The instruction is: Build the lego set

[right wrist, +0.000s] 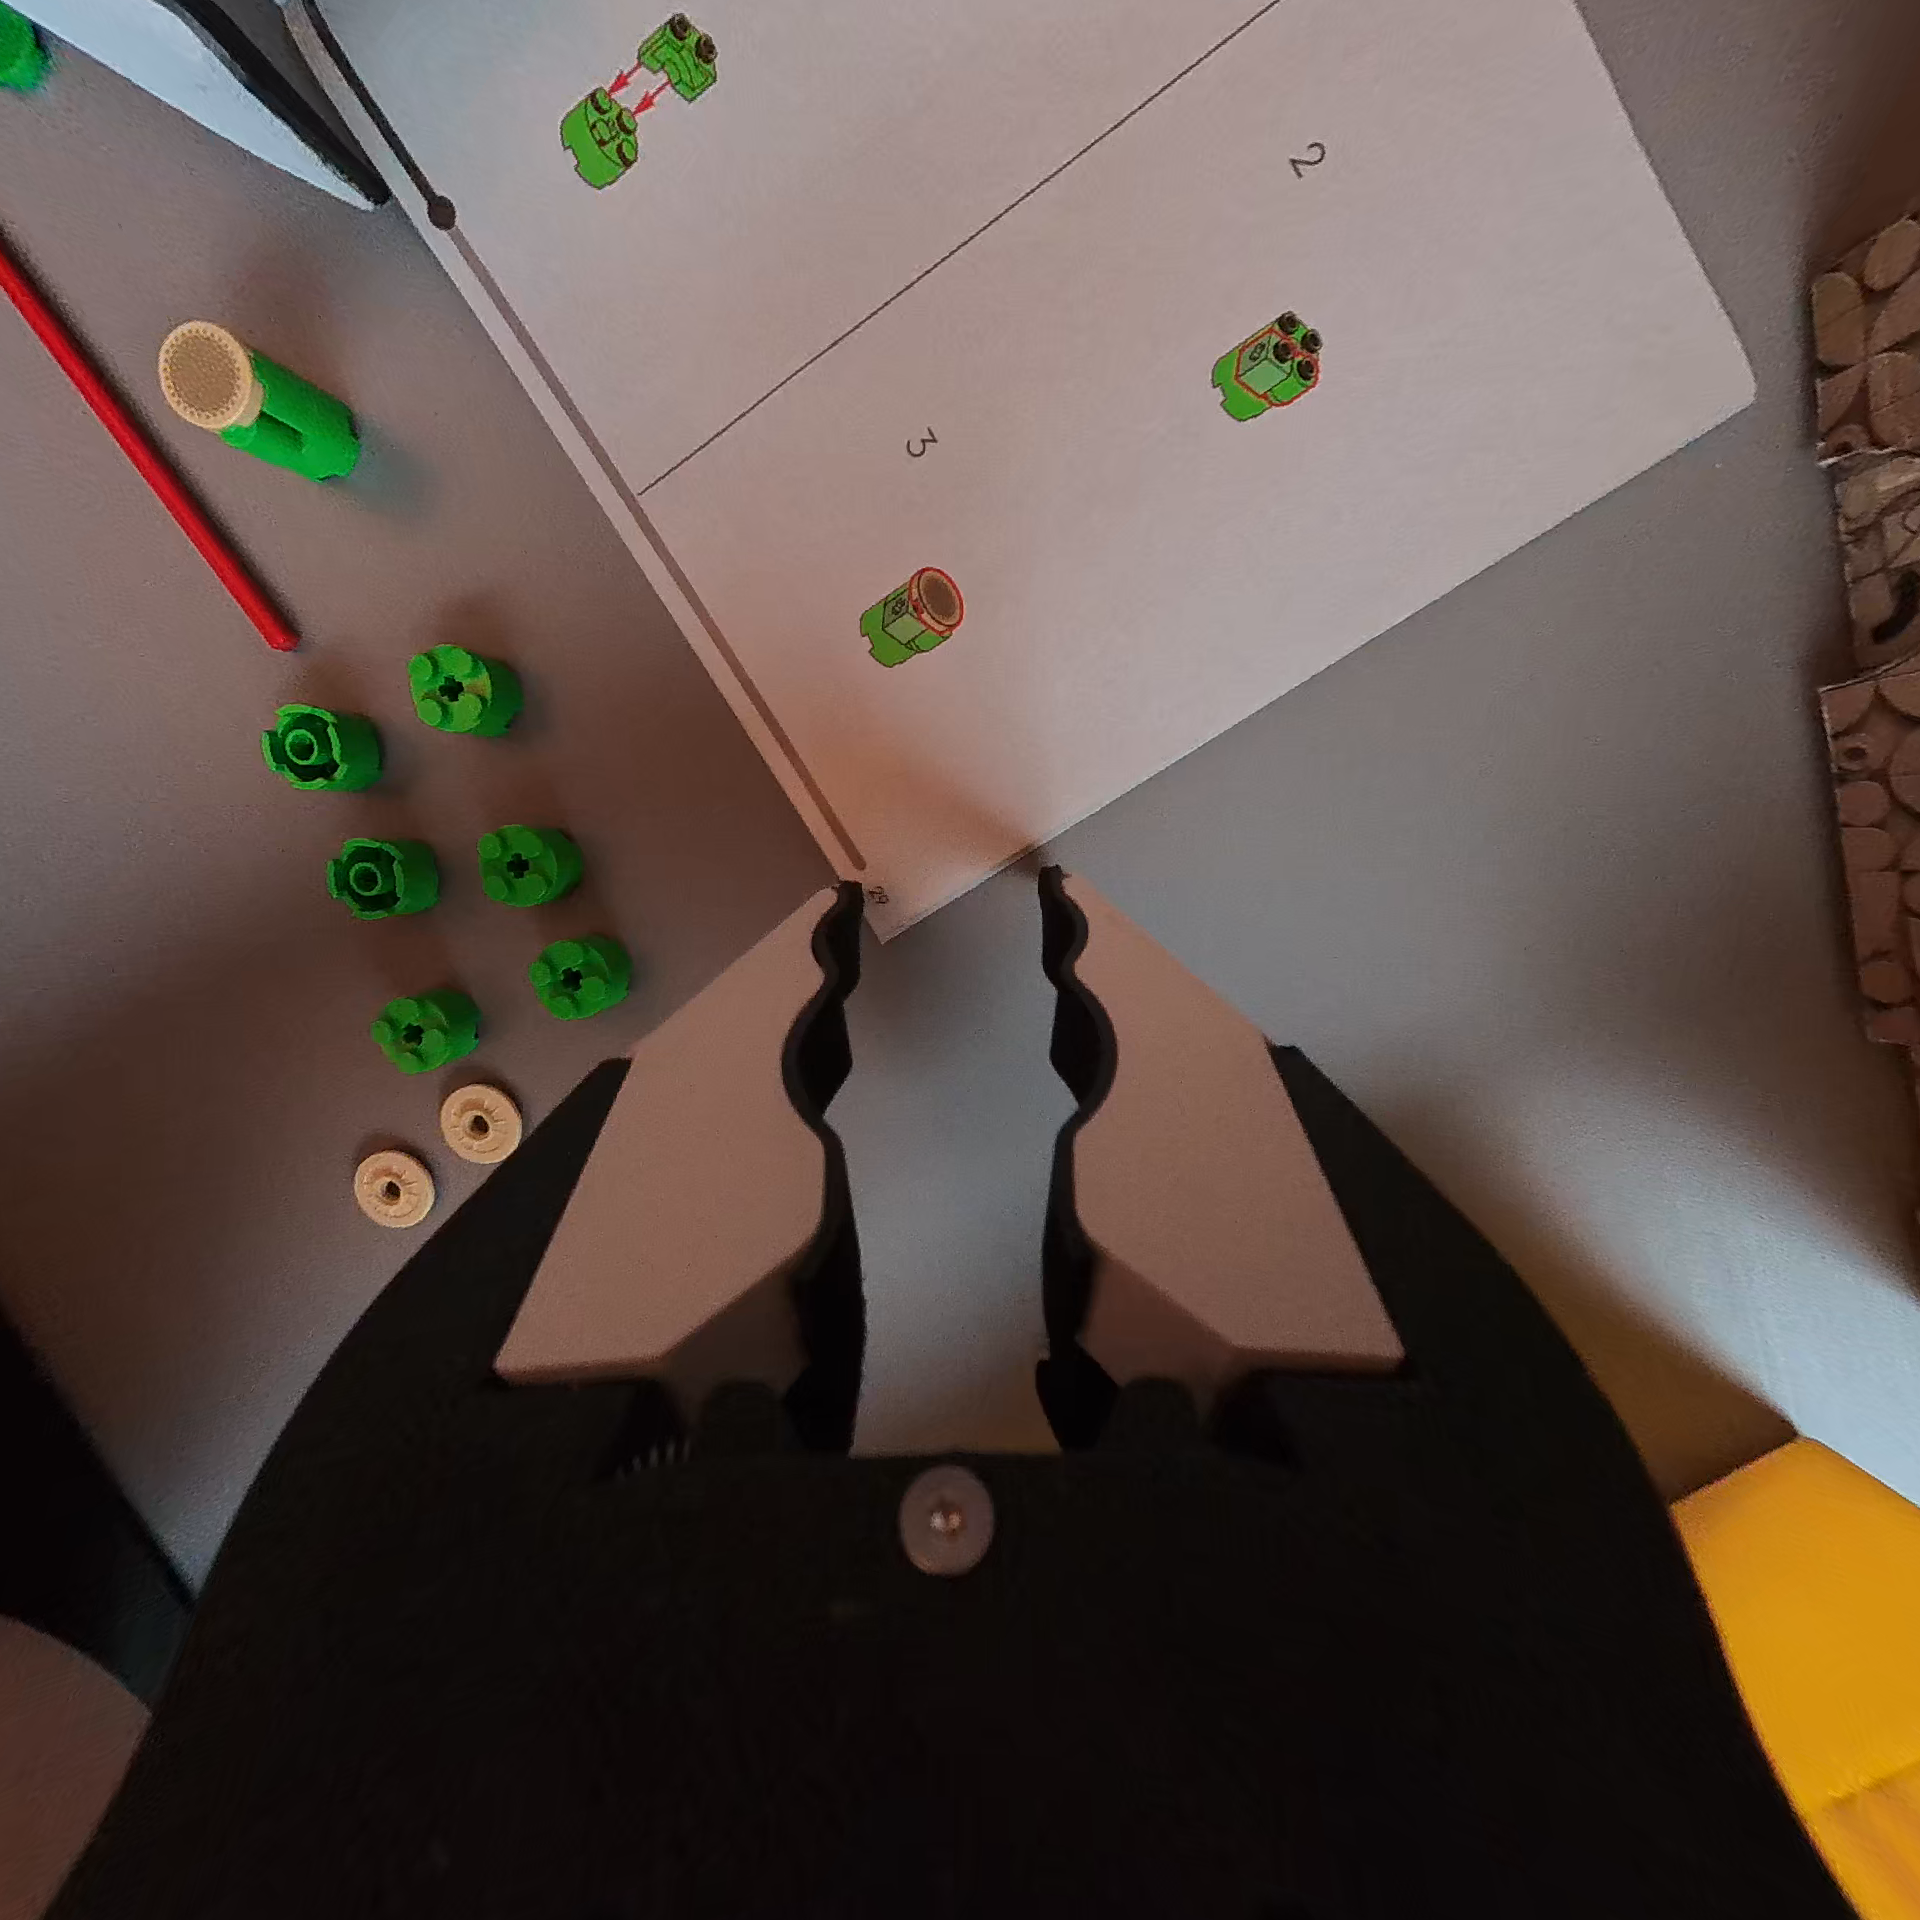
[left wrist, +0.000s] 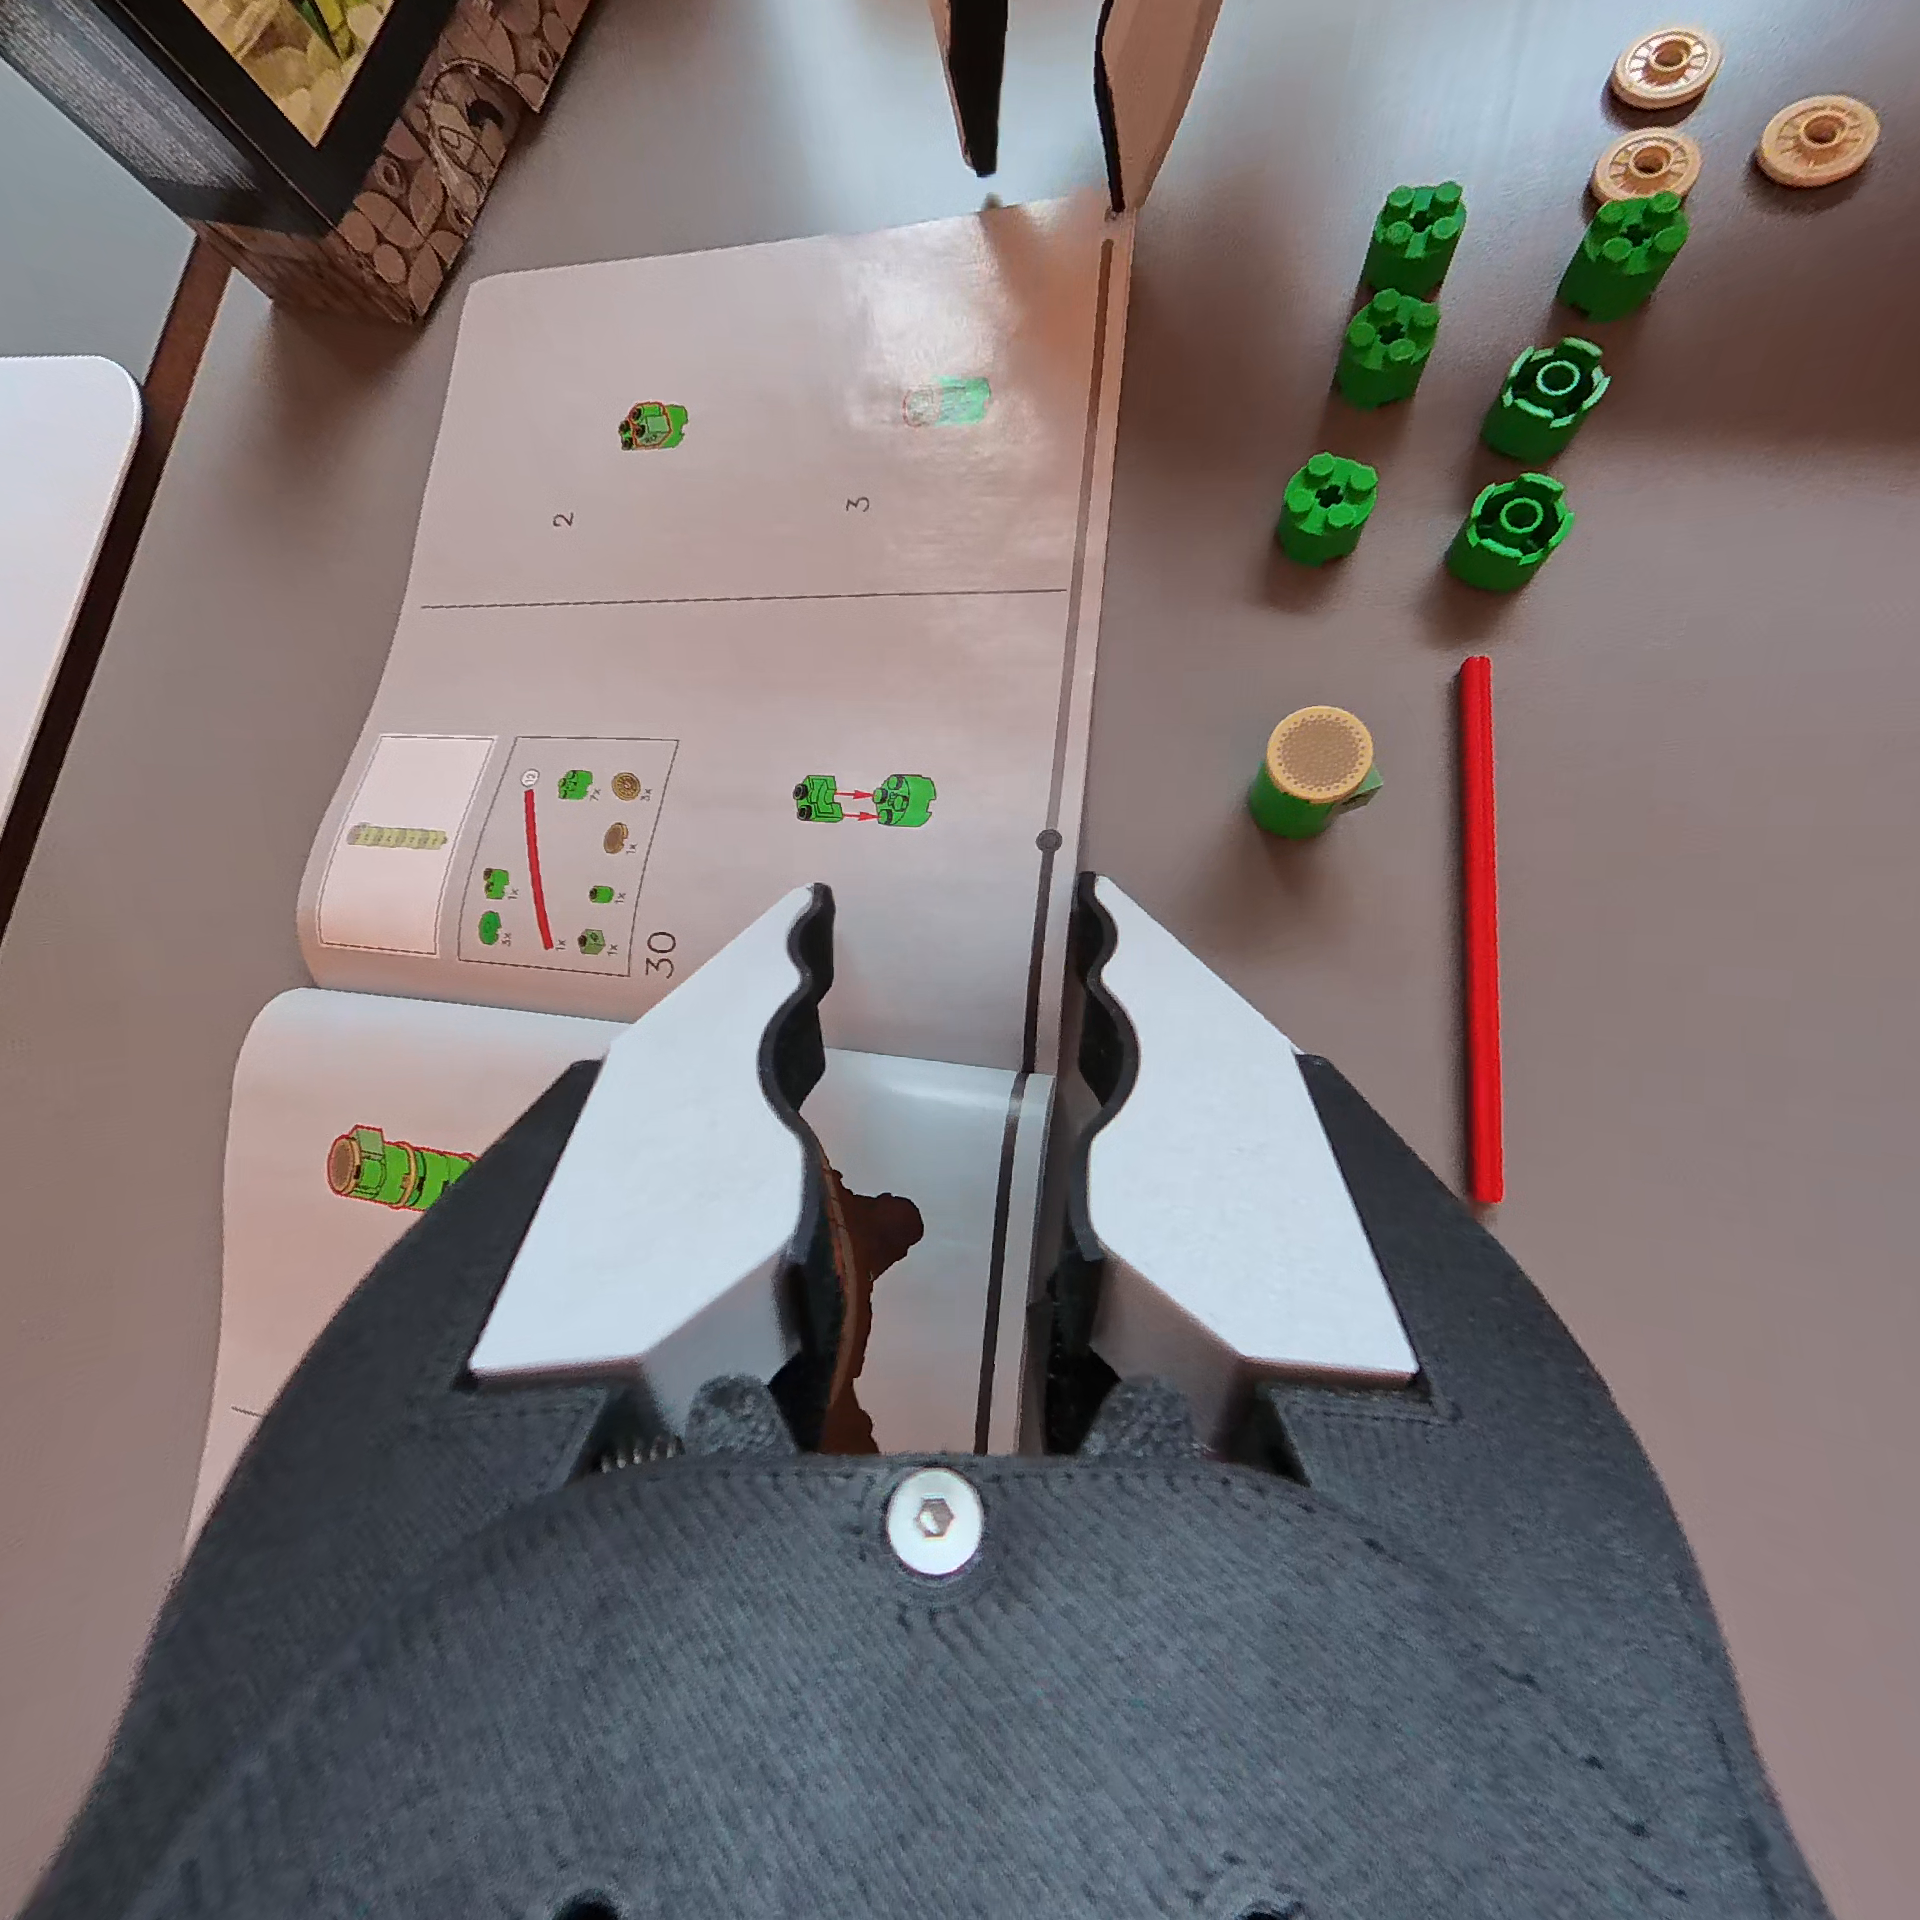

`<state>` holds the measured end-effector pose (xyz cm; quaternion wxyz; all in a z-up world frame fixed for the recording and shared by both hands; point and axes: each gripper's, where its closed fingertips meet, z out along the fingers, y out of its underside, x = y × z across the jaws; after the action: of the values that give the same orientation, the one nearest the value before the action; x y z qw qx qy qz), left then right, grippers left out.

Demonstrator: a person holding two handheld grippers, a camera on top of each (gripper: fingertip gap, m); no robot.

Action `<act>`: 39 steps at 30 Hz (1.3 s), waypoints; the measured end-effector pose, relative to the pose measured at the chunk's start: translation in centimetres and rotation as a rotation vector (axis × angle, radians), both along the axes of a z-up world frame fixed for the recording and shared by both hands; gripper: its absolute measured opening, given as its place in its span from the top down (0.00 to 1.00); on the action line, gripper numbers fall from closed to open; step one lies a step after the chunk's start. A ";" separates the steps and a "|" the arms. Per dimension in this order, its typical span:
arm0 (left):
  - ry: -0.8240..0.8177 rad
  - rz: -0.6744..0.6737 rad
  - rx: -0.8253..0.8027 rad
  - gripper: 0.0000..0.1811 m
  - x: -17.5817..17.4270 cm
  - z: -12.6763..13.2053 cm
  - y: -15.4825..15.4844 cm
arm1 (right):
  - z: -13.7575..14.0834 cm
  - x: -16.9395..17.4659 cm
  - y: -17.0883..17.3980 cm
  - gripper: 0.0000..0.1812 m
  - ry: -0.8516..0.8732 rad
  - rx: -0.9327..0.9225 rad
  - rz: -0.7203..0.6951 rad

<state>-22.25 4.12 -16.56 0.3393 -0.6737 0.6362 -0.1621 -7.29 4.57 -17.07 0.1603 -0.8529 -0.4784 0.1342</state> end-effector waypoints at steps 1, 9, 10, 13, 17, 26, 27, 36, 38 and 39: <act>0.000 0.000 -0.002 0.75 0.0 0.0 0.0 | -0.1 0.0 0.0 0.81 0.000 -0.003 0.001; 0.006 0.000 -0.005 0.75 0.0 -0.2 -0.1 | -0.2 0.0 0.0 0.82 0.014 -0.007 0.006; 0.005 0.004 -0.003 0.75 0.0 -0.1 0.0 | -0.2 0.0 0.0 0.82 0.017 -0.008 0.006; -0.002 0.010 -0.011 0.75 -0.1 -0.1 0.0 | -0.2 0.1 0.0 0.82 0.023 -0.005 0.007; -0.010 0.016 -0.021 0.75 -0.1 -0.2 0.1 | -0.2 0.3 0.0 0.83 0.030 -0.007 0.006; -0.034 0.015 -0.045 0.74 0.1 0.0 -0.1 | -0.2 0.4 0.1 0.83 0.027 -0.008 0.010; -0.035 0.015 -0.044 0.74 0.1 0.1 -0.1 | -0.2 0.4 0.1 0.84 0.025 -0.008 0.009; -0.067 0.009 -0.008 0.75 -0.3 2.2 -0.1 | -0.3 0.4 0.3 0.85 0.005 -0.013 0.000; -0.103 0.005 -0.005 0.75 -0.2 3.4 -0.2 | -0.2 0.4 0.3 0.86 0.012 -0.015 -0.005; -0.119 0.004 -0.008 0.75 -0.2 4.0 -0.3 | -0.3 0.5 0.4 0.86 0.015 -0.013 -0.006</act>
<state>-22.49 3.81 -12.56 0.3743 -0.6654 0.6129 -0.2037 -6.84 4.94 -17.32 0.1589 -0.8543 -0.4738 0.1431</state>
